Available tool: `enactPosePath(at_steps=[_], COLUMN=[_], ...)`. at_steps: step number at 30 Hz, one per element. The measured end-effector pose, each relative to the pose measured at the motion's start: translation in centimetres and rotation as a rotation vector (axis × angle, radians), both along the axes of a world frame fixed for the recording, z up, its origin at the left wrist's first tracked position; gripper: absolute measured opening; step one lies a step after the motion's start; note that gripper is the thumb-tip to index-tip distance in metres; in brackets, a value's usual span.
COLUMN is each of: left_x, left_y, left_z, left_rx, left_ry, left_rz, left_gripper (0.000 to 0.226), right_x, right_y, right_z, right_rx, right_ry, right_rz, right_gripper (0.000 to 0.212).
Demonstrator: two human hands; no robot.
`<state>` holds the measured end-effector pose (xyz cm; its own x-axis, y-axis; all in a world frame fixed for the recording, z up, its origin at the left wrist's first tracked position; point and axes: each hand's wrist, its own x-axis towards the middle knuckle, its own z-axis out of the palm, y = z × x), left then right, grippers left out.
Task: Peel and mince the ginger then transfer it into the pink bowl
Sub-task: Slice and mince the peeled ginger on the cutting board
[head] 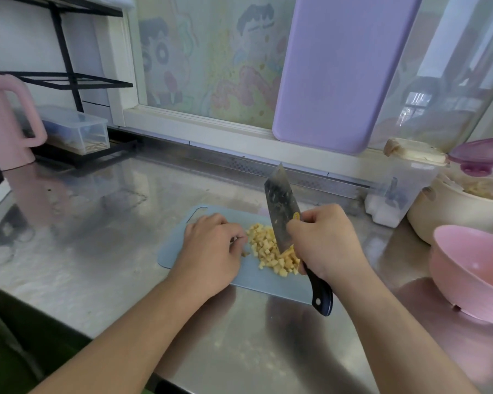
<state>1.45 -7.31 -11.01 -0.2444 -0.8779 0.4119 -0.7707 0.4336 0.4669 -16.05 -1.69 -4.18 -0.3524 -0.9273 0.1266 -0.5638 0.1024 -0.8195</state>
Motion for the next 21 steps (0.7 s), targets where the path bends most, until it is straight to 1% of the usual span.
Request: enactPosePath(at_steps=[4, 8, 12, 15, 18, 19, 21], left_x=[-1.5, -2.1, -2.4, -2.5, -2.7, -2.7, -2.5], left_y=[-0.9, -1.9, -2.6, -2.8, -2.8, -2.9, -3.0], left_z=[0.9, 1.4, 1.7, 2.1, 2.6, 2.6, 2.4], left_rx=[0.012, 0.059, 0.055, 0.049, 0.054, 0.061, 0.110], left_ry=[-0.105, -0.195, -0.217, -0.248, -0.285, -0.285, -0.227], left_rz=[-0.002, 0.044, 0.060, 0.055, 0.054, 0.054, 0.055], left_gripper=[0.023, 0.026, 0.021, 0.019, 0.011, 0.010, 0.012], right_x=[0.1, -0.1, -0.2, 0.0, 0.1, 0.1, 0.1], right_y=[0.0, -0.1, -0.3, -0.2, -0.2, -0.2, -0.1], right_z=[0.0, -0.1, -0.1, 0.0, -0.1, 0.0, -0.1], right_rx=[-0.006, 0.011, 0.023, 0.028, 0.026, 0.023, 0.024], right_ry=[0.000, 0.013, 0.039, 0.063, 0.066, 0.070, 0.074], right_rz=[0.008, 0.000, -0.016, -0.011, -0.008, -0.007, -0.007], right_gripper=[0.035, 0.029, 0.031, 0.025, 0.024, 0.024, 0.024])
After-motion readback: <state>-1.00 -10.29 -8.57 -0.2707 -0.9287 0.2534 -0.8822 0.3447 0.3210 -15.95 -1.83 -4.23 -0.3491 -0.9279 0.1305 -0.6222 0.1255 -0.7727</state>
